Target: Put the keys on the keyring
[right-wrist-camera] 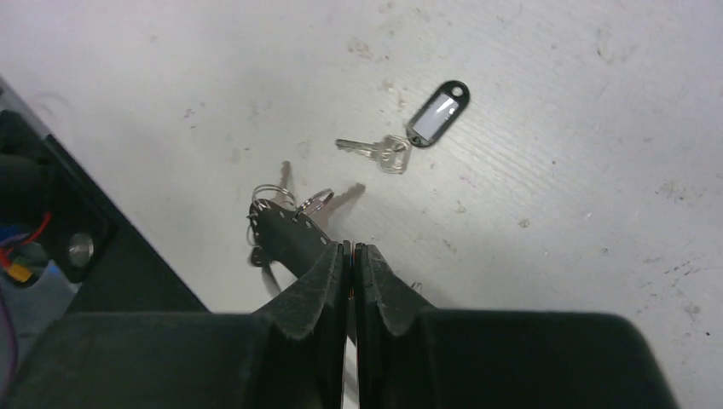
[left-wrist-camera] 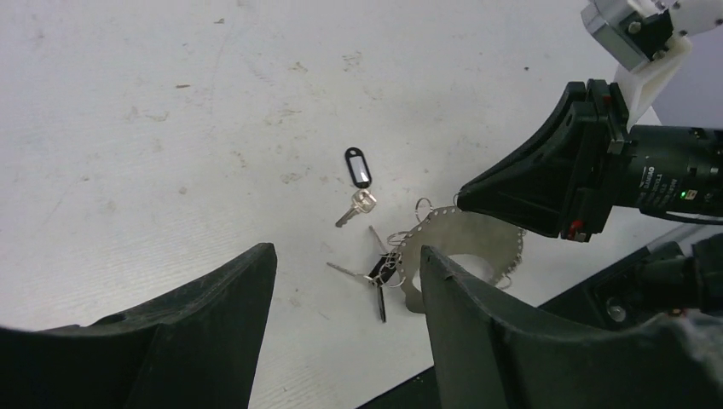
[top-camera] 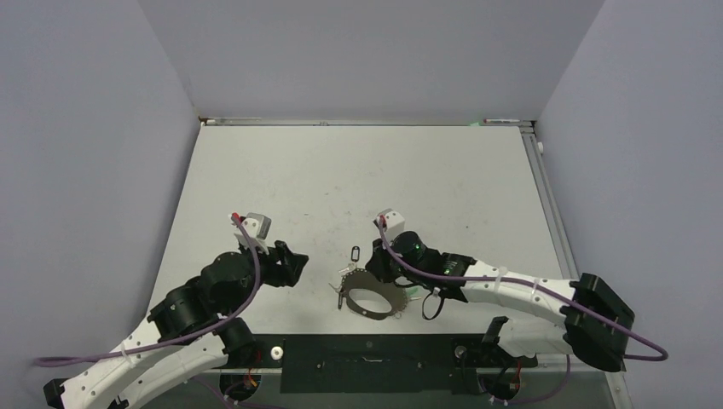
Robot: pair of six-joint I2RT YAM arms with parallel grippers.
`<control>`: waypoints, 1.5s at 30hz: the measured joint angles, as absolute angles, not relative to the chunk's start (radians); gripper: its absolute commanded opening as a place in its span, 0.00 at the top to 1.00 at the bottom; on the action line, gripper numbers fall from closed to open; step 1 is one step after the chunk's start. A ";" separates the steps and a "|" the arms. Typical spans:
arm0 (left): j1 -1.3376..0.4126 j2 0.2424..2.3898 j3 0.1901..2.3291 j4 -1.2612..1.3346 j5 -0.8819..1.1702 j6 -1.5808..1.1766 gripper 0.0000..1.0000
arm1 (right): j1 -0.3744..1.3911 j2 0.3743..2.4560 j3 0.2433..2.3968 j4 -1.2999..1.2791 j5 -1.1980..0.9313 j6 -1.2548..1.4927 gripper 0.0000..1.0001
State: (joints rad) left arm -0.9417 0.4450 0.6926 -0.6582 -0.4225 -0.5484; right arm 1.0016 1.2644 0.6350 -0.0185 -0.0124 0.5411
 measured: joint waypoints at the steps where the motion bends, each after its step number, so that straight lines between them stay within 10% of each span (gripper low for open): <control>1: -0.942 0.434 0.688 -0.640 -0.397 -0.538 0.41 | 1.002 1.228 0.636 -0.027 -0.027 0.525 0.95; 20: -0.944 0.499 0.586 -0.132 0.159 -0.451 0.43 | 1.089 0.822 0.651 -0.118 -0.349 0.243 0.95; 45: -1.089 0.596 0.395 0.322 0.304 -0.421 0.78 | 1.120 0.744 0.667 -0.057 -0.451 0.225 0.95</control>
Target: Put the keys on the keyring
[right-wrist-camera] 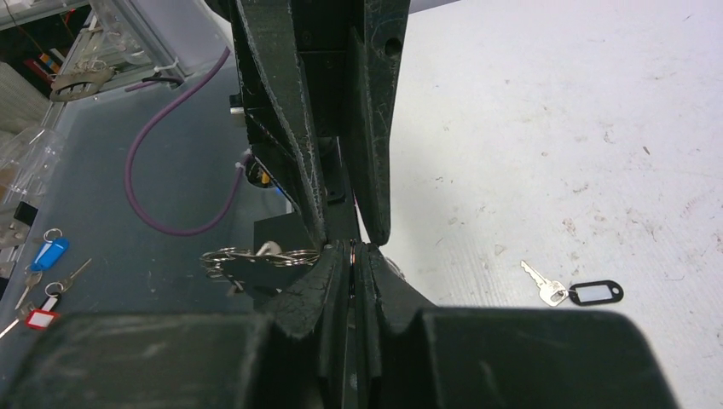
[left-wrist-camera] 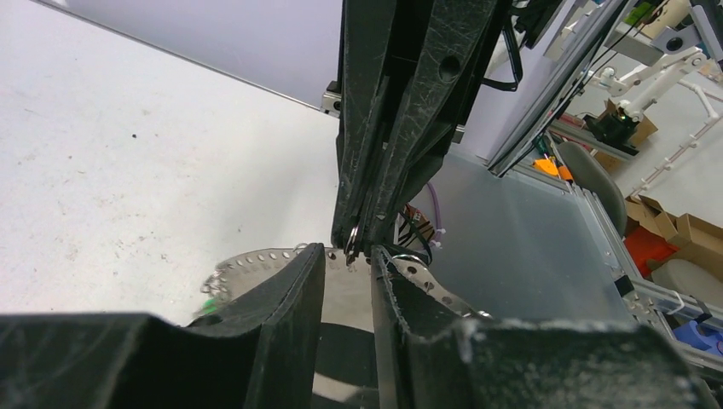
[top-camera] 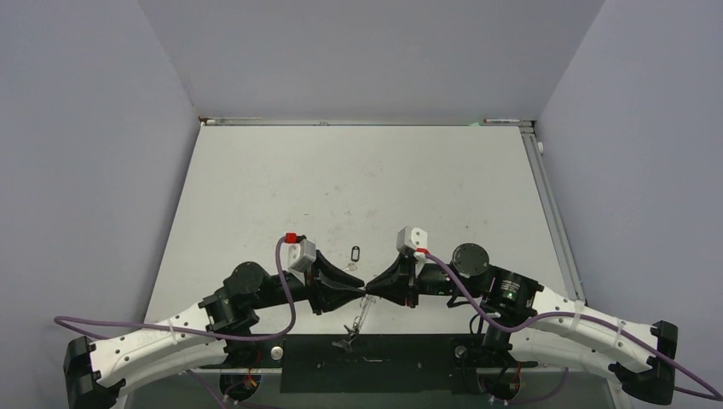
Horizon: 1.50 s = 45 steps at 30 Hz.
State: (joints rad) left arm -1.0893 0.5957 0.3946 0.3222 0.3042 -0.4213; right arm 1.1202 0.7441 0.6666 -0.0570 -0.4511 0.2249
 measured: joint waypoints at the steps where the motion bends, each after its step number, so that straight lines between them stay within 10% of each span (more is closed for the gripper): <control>1: -1.091 0.598 0.394 0.329 0.308 -0.421 0.79 | 1.120 0.744 0.667 -0.055 -0.451 0.225 0.95; 13: -1.094 0.616 0.347 0.465 0.343 -0.435 0.87 | 1.122 0.746 0.667 -0.034 -0.450 0.239 0.95; 18: -1.092 0.607 0.333 0.513 0.345 -0.445 0.36 | 1.127 0.759 0.667 0.013 -0.462 0.251 0.95; 21: -1.095 0.582 0.332 0.492 0.332 -0.458 0.29 | 1.146 0.786 0.672 0.065 -0.461 0.254 0.95; 45: -1.098 0.513 0.424 0.144 0.034 -0.398 0.29 | 1.297 0.963 0.888 -0.159 0.076 0.243 0.95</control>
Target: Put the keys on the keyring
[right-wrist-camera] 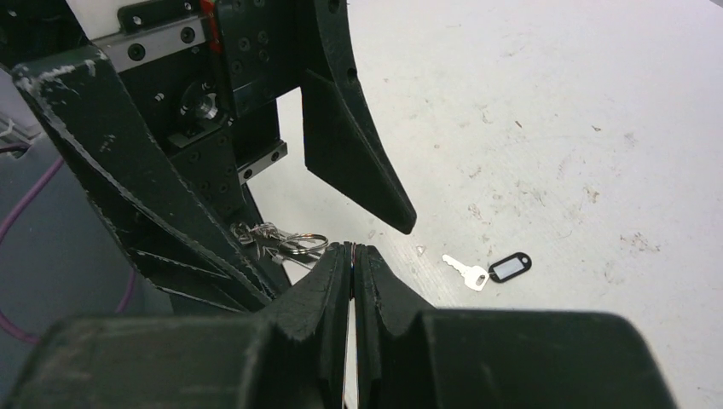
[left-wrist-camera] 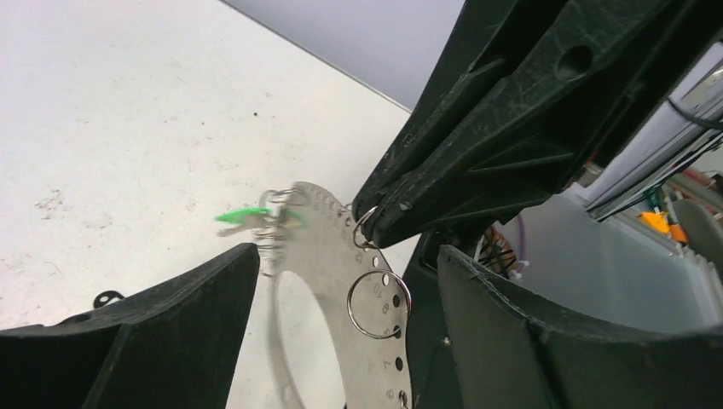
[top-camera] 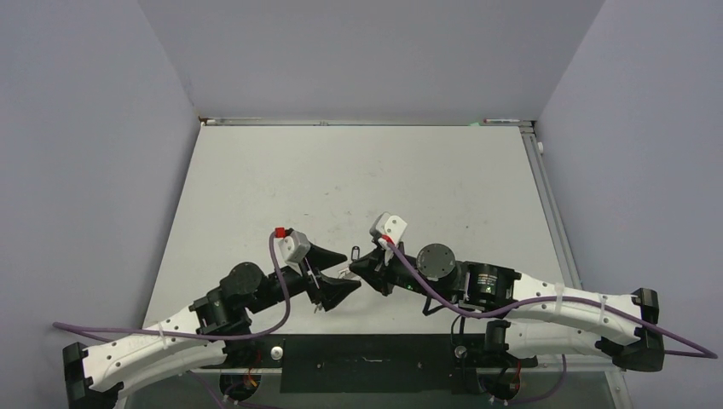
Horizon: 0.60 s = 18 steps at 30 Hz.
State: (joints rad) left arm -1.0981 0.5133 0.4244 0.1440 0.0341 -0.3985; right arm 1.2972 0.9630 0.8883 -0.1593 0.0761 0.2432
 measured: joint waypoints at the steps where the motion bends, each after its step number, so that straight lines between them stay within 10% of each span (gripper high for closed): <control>1: -1.098 0.524 0.424 0.146 0.032 -0.392 0.32 | 1.298 0.963 0.888 -0.165 0.077 0.242 0.95; 18: -1.105 0.527 0.363 0.373 0.172 -0.302 0.59 | 1.303 0.867 0.874 -0.149 -0.115 0.219 0.95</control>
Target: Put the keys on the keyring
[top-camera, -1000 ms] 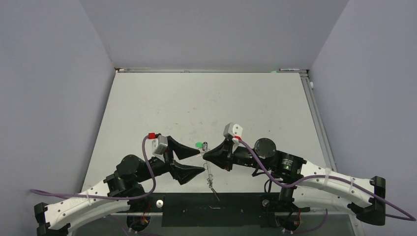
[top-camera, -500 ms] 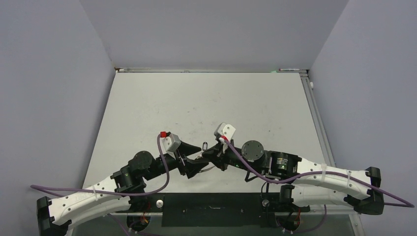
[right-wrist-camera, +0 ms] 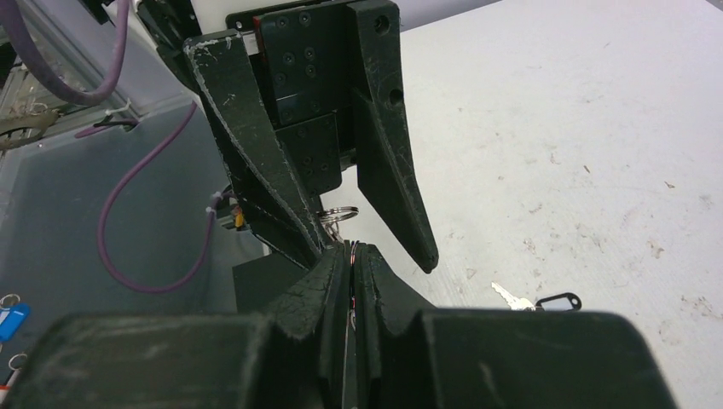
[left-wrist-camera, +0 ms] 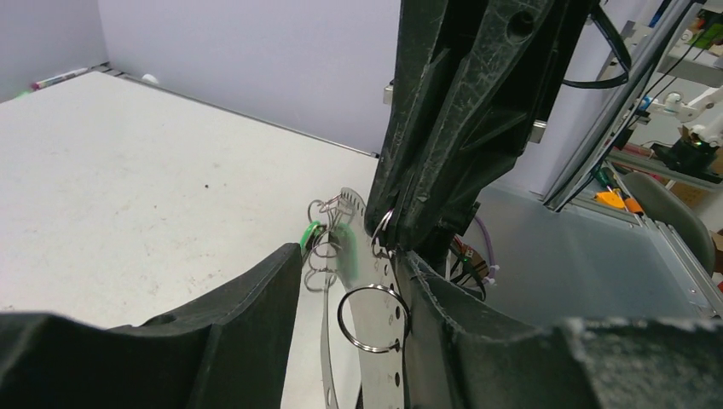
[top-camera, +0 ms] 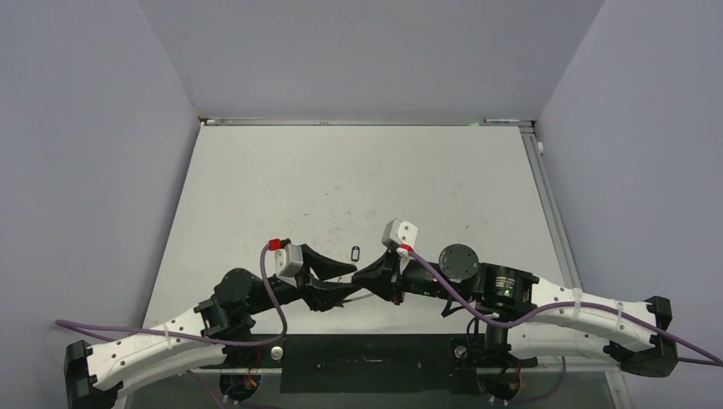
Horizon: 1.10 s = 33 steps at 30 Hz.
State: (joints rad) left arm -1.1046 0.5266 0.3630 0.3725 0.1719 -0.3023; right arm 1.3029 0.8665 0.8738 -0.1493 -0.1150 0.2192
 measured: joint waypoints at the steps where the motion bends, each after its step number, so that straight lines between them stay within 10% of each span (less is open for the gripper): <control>1: -1.105 0.527 0.360 0.381 0.178 -0.302 0.59 | 1.303 0.867 0.873 -0.149 -0.122 0.219 0.95; 15: -1.105 0.499 0.270 0.548 0.268 -0.286 0.59 | 1.303 0.886 0.873 -0.132 -0.201 0.217 0.95; 27: -1.105 0.499 0.253 0.588 0.319 -0.264 1.00 | 1.301 0.906 0.873 -0.111 -0.215 0.213 0.95; 33: -1.105 0.497 0.251 0.587 0.319 -0.265 1.00 | 1.301 0.913 0.874 -0.110 -0.214 0.213 0.88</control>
State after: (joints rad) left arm -1.1046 0.4973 0.2508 0.5873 0.3195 -0.2653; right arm 1.3014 0.9131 0.8738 -0.1104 -0.2142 0.2131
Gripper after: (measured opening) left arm 0.205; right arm 0.059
